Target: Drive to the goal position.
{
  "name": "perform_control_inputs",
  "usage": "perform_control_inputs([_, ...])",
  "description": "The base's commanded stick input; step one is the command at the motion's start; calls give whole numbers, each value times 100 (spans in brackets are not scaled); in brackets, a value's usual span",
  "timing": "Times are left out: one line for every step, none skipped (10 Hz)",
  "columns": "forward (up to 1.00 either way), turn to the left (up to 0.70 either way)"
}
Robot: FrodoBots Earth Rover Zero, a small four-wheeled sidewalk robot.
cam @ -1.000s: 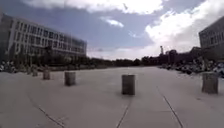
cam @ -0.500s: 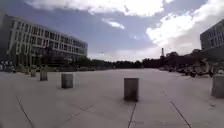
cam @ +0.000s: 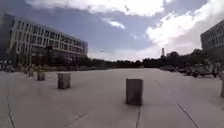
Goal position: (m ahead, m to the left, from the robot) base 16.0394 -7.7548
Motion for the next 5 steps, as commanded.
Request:
perform_control_inputs([50, 1])
perform_control_inputs([50, 1])
perform_control_inputs([50, 1])
perform_control_inputs([50, 1])
perform_control_inputs([50, 1])
